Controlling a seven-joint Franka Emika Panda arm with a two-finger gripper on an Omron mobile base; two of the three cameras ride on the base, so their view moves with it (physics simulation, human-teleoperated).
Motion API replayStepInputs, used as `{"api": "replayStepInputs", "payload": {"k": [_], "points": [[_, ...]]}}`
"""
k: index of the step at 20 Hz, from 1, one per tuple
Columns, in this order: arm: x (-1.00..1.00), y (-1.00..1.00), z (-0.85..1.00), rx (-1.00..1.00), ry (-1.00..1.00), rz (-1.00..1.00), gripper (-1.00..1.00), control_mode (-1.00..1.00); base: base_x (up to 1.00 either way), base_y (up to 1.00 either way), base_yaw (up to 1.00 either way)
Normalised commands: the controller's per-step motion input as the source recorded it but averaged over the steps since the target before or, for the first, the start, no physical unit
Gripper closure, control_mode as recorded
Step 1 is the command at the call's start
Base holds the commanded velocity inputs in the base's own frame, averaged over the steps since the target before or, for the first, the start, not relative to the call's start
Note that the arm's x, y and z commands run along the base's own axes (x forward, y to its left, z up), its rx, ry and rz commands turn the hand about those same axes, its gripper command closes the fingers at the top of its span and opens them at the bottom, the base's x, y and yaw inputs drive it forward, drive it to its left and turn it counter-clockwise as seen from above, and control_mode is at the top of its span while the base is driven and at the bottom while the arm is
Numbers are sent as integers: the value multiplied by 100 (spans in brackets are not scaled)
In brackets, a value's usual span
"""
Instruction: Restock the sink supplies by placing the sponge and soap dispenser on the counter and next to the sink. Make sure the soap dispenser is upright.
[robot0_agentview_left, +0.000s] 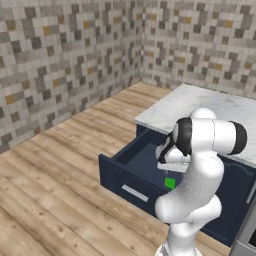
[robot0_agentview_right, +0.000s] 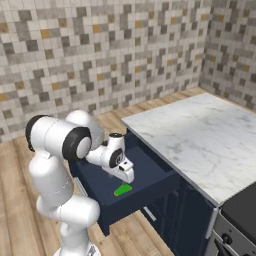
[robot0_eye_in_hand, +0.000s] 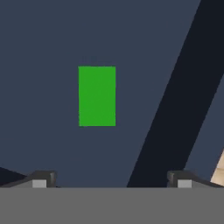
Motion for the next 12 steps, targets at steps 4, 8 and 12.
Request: {"api": "replayStepInputs", "payload": {"k": [4,8,12], "points": [[33,0,-32,0,-1,9,-100,-100,0,0,0],[58,0,-37,0,0,4,-100,-100,0,0,0],[65,0,-41,0,0,2,-100,-100,0,0,0]]}}
